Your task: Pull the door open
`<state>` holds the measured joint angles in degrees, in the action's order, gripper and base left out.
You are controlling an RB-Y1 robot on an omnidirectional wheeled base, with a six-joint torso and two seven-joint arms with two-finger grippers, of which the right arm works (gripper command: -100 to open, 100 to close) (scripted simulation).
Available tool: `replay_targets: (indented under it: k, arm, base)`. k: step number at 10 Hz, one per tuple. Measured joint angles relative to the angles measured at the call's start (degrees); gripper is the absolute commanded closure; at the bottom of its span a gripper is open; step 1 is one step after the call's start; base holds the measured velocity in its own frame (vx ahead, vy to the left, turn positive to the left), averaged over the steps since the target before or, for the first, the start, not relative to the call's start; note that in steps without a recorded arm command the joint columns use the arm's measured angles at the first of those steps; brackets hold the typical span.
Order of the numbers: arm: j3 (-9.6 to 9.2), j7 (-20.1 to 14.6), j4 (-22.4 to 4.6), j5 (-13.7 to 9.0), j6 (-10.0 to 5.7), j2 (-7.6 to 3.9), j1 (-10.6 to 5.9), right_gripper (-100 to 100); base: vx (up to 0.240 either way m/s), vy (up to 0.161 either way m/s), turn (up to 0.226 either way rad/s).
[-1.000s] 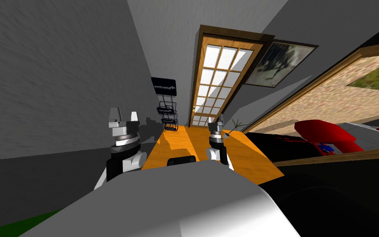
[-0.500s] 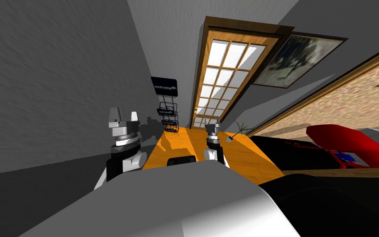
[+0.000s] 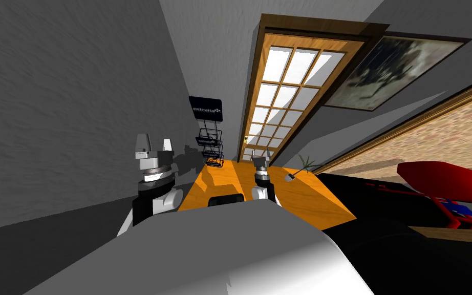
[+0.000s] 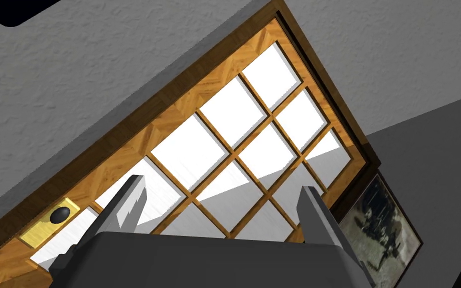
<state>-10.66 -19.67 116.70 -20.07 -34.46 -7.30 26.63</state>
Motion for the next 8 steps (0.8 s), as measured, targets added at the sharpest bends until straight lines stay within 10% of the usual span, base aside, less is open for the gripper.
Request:
replay_targets:
  k: [8]
  arm:
    - [-4.46, -6.01, -7.68, -8.12, -4.92, -2.87, -1.71, -100]
  base:
    - [0.097, -0.013, 0.045]
